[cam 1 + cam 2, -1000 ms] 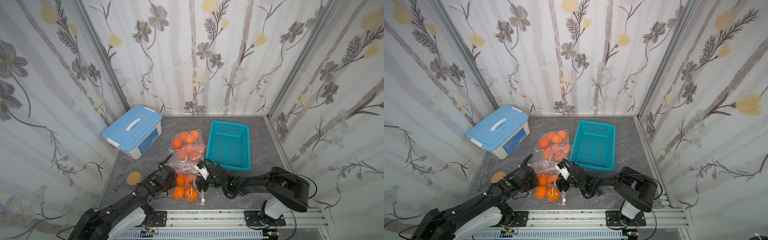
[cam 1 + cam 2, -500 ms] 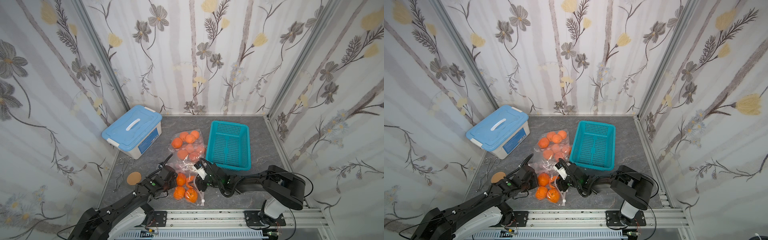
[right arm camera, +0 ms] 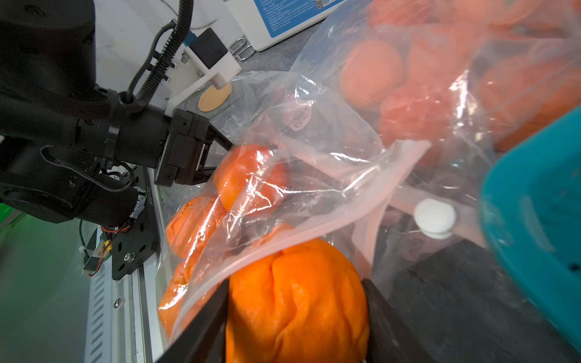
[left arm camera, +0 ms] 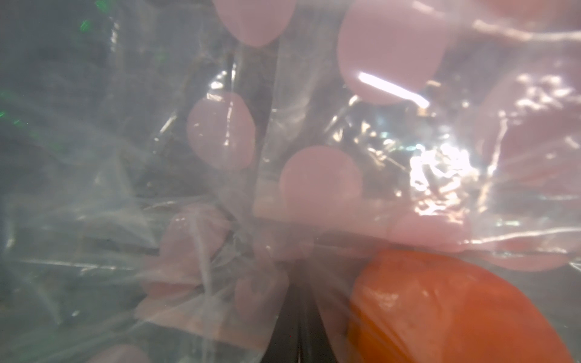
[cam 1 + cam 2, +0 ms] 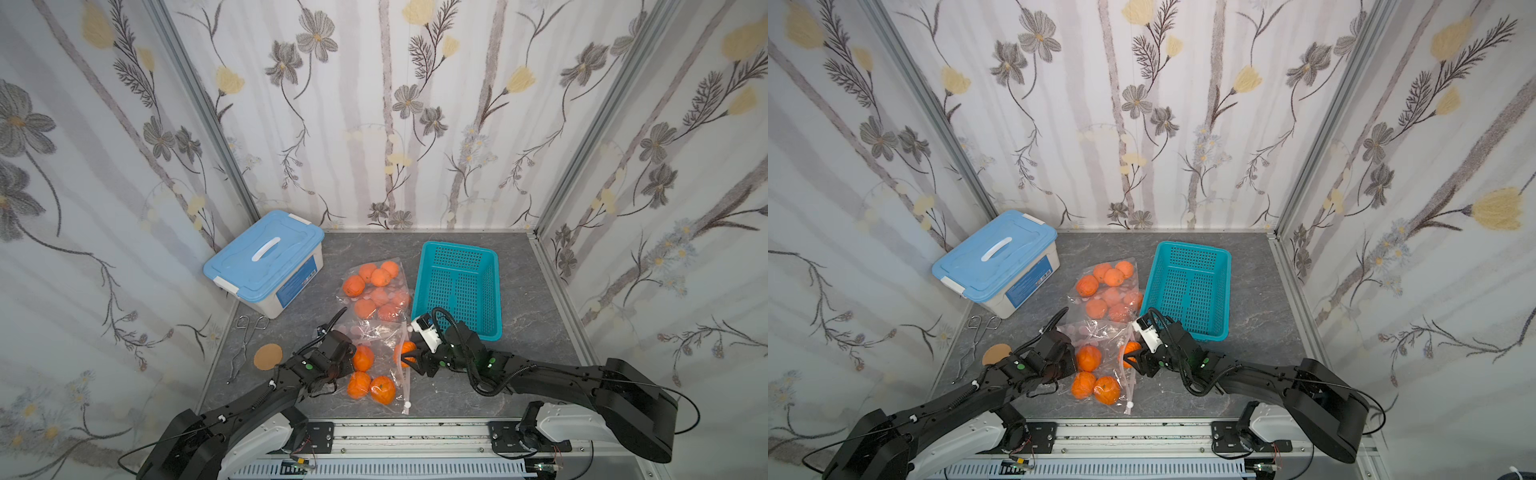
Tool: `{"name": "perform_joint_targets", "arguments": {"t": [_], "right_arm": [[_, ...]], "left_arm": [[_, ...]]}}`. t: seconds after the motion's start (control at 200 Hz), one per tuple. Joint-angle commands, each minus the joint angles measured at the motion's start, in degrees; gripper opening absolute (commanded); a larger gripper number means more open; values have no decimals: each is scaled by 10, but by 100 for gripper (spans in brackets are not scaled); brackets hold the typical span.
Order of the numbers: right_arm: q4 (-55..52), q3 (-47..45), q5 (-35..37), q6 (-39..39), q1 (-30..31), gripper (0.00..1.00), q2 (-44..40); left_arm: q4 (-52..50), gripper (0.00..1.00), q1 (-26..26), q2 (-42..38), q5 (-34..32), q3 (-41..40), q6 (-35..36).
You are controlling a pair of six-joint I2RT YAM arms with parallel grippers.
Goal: Open the zip-top bag and take out the orange
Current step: Pick up the orange from the zipper food storage bag.
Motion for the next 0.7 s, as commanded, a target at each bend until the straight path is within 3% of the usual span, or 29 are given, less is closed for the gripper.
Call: {"name": "perform_joint_targets", "arguments": {"t": [0.0,0.165,0.33,0.495,0.699], "right_arm": [[-37,-9,16,3,-28,49,-54],[-90,16,54,-5,-87,48,-131],[-117,84,94,-3,-214,50,-125],[-126,205,84,30,-324,47,25],[-169,397,91,39,-343,45,253]], "left_arm": [[16,0,2,2,-2,-2,2],[19,0,3,2,-1,-1,3],[18,0,3,0,2,-1,5],[16,0,5,-5,2,-3,5],[8,0,6,-12,1,-3,5]]}}
